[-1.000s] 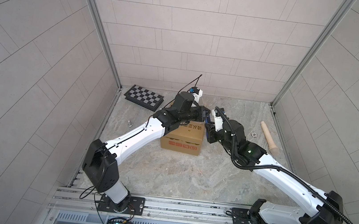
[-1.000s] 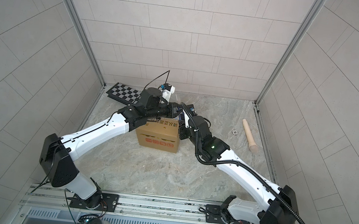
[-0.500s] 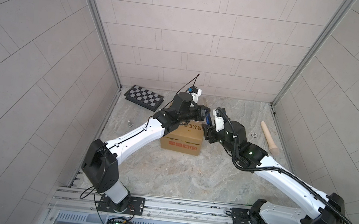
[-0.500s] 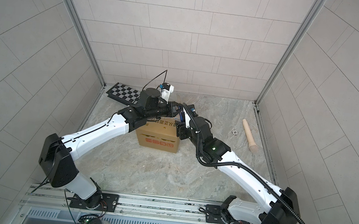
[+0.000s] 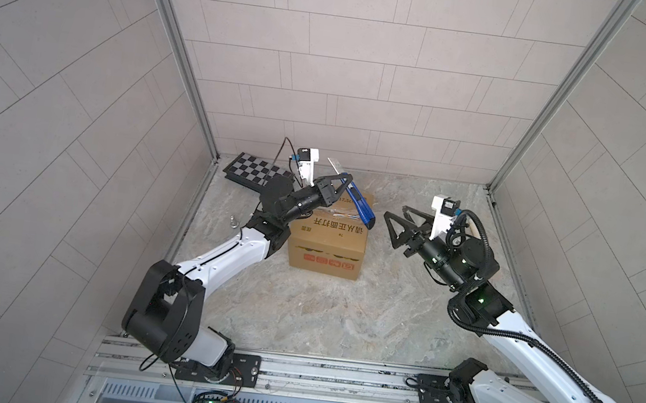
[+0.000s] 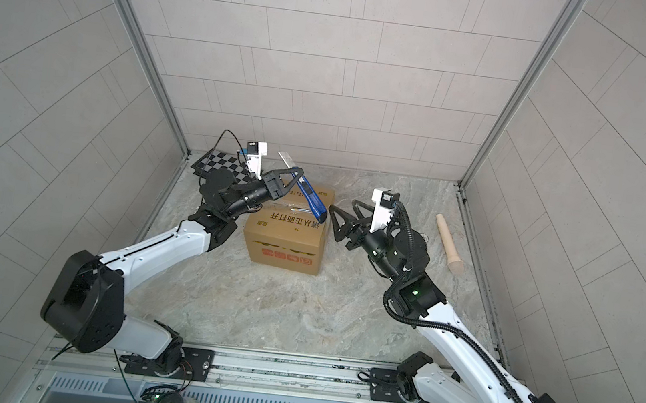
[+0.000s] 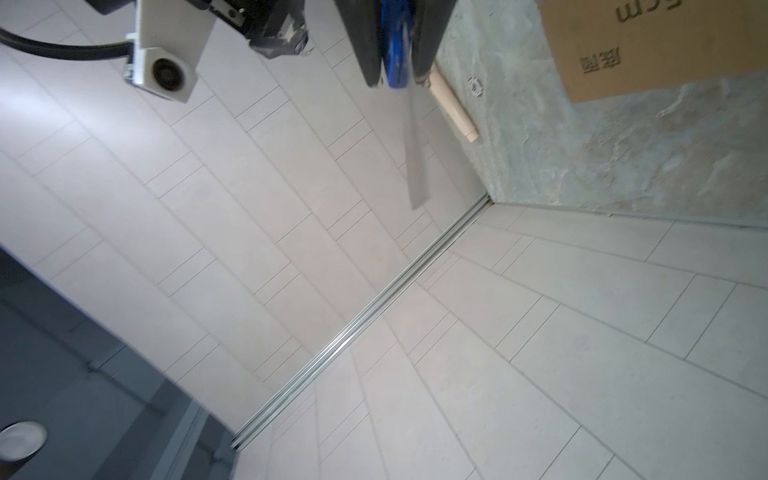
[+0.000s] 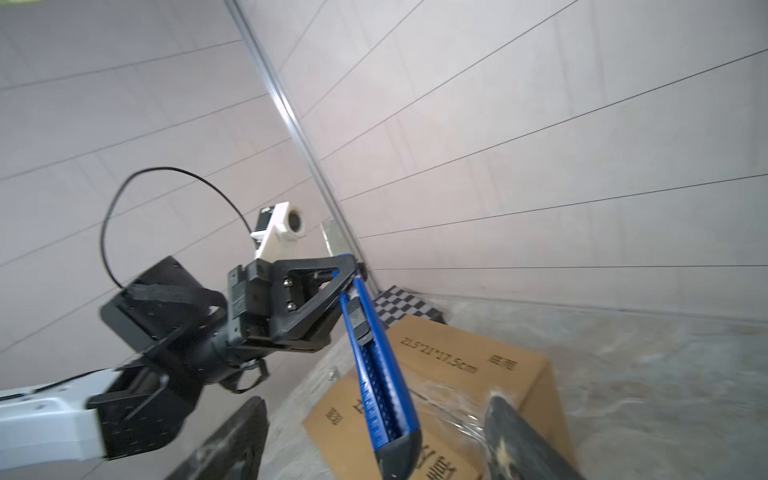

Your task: Unpack the express box

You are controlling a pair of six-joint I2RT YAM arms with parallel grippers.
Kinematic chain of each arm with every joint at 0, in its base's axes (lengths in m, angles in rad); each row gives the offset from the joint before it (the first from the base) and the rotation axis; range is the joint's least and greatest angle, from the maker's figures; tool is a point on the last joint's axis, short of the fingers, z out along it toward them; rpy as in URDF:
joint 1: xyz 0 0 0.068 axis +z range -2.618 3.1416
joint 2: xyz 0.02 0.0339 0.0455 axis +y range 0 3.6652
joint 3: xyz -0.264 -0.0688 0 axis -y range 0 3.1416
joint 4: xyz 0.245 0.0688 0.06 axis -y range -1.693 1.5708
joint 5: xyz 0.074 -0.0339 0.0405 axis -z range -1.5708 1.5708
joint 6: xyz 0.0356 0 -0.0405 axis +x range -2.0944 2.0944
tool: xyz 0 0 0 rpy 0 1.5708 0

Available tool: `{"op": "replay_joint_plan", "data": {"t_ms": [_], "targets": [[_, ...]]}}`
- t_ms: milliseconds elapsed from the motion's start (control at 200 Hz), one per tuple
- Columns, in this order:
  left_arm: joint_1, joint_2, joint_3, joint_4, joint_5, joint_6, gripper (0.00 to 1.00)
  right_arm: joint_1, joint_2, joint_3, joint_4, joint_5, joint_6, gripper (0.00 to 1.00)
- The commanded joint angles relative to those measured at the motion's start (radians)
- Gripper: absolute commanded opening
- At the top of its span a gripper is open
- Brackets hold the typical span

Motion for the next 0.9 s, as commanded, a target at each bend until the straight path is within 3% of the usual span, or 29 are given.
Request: {"op": "replay_joint_plan", "data": {"t_ms": [0,446,896], "targets": [[0.007,0.020,-0.008,0.372,0.076,-0.163,0.00,-0.001,0.048,-0.006,0.257,-0.166,0.141,0.84],[0.007,0.023,-0.005,0.460,0.070,-0.227,0.00,0.018,0.256,0.053,0.576,-0.194,0.315,0.80],[0.003,0.017,-0.008,0.469,0.065,-0.236,0.00,0.052,0.369,0.117,0.667,-0.200,0.385,0.72]]}}
